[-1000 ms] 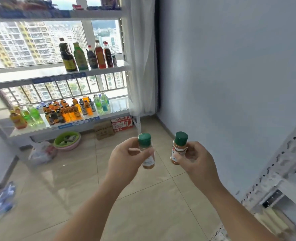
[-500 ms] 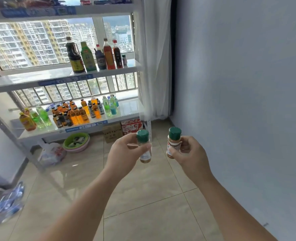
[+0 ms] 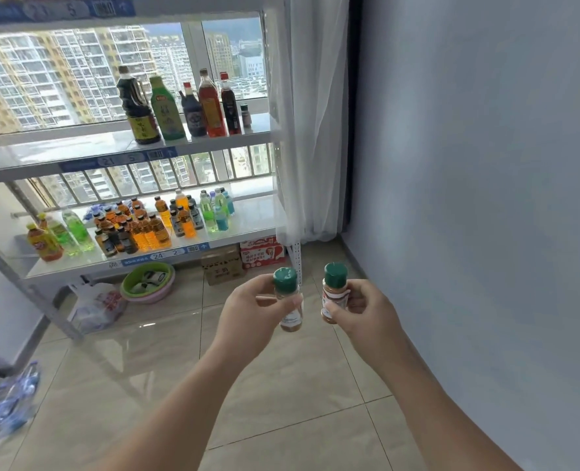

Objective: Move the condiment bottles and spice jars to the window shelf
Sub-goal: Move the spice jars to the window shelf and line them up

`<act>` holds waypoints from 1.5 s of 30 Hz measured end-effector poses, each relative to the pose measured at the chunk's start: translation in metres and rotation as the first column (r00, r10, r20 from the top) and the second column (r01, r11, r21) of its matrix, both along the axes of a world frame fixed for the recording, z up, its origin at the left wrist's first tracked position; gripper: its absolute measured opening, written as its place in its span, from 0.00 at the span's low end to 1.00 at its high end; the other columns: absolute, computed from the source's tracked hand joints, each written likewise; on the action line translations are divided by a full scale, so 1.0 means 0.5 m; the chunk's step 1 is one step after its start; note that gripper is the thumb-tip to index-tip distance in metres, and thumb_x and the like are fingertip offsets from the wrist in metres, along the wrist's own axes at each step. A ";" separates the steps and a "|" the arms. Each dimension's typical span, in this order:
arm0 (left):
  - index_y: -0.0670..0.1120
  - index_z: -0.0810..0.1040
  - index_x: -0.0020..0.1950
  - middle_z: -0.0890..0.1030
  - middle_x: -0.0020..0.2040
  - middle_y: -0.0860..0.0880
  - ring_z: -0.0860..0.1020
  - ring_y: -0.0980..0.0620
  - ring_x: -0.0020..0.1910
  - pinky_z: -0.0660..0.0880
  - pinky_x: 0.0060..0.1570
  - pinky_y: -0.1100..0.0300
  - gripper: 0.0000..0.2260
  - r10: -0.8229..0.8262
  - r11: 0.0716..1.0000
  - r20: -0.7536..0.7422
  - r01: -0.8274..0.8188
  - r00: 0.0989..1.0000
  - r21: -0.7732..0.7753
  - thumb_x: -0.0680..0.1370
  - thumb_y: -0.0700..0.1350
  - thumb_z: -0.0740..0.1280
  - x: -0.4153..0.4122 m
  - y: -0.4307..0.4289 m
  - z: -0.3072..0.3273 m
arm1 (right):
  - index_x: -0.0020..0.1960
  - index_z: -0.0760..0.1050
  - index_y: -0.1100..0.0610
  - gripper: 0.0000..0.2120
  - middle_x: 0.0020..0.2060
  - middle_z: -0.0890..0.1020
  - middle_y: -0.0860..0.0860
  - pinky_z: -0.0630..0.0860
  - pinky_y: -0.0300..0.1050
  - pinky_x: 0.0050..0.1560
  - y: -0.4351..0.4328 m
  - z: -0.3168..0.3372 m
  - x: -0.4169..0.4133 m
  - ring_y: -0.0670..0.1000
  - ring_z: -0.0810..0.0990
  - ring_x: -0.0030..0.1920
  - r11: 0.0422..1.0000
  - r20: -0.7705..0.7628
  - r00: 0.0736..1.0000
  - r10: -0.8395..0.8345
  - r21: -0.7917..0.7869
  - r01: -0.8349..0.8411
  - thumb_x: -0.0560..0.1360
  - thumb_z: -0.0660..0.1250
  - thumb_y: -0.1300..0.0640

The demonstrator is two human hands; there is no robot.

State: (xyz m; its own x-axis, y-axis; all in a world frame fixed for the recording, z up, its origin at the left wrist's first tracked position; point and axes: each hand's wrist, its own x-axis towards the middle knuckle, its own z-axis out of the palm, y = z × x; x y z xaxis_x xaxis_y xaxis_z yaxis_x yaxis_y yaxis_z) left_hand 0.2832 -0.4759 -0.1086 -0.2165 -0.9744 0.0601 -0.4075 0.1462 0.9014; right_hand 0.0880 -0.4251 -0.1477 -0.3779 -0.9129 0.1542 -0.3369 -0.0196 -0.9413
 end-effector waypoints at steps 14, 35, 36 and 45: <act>0.59 0.84 0.58 0.86 0.48 0.63 0.84 0.61 0.48 0.79 0.48 0.59 0.14 0.007 1.000 -0.062 -0.005 0.998 0.025 0.73 0.53 0.78 0.026 -0.380 -0.007 | 0.52 0.79 0.46 0.13 0.43 0.85 0.36 0.78 0.34 0.45 -0.351 0.005 0.030 0.38 0.84 0.43 0.999 -0.026 0.999 -0.023 0.038 0.024 0.72 0.79 0.56; 0.58 0.82 0.57 0.85 0.50 0.63 0.84 0.59 0.48 0.81 0.49 0.54 0.14 0.007 0.999 -0.027 -0.006 1.000 0.036 0.73 0.53 0.77 0.022 -0.887 -0.023 | 0.54 0.79 0.42 0.13 0.49 0.86 0.40 0.82 0.55 0.57 -0.881 -0.023 0.024 0.43 0.85 0.52 0.996 -0.054 0.997 0.055 0.072 -0.051 0.72 0.77 0.48; 0.58 0.82 0.57 0.85 0.50 0.63 0.84 0.60 0.47 0.82 0.48 0.56 0.14 0.011 0.999 -0.023 -0.010 1.000 0.034 0.73 0.53 0.77 0.013 -0.917 -0.020 | 0.55 0.79 0.42 0.13 0.49 0.86 0.39 0.82 0.54 0.58 -0.915 -0.023 0.014 0.42 0.85 0.52 0.995 -0.053 0.997 0.065 0.074 -0.061 0.73 0.77 0.48; 0.60 0.82 0.57 0.85 0.49 0.66 0.82 0.69 0.45 0.74 0.42 0.61 0.12 0.078 0.997 0.005 -0.078 0.997 0.007 0.74 0.54 0.76 -0.078 -1.168 0.025 | 0.59 0.79 0.45 0.16 0.50 0.87 0.40 0.80 0.55 0.62 -1.214 0.017 -0.082 0.43 0.85 0.52 0.985 -0.041 0.986 0.162 0.061 -0.159 0.73 0.78 0.50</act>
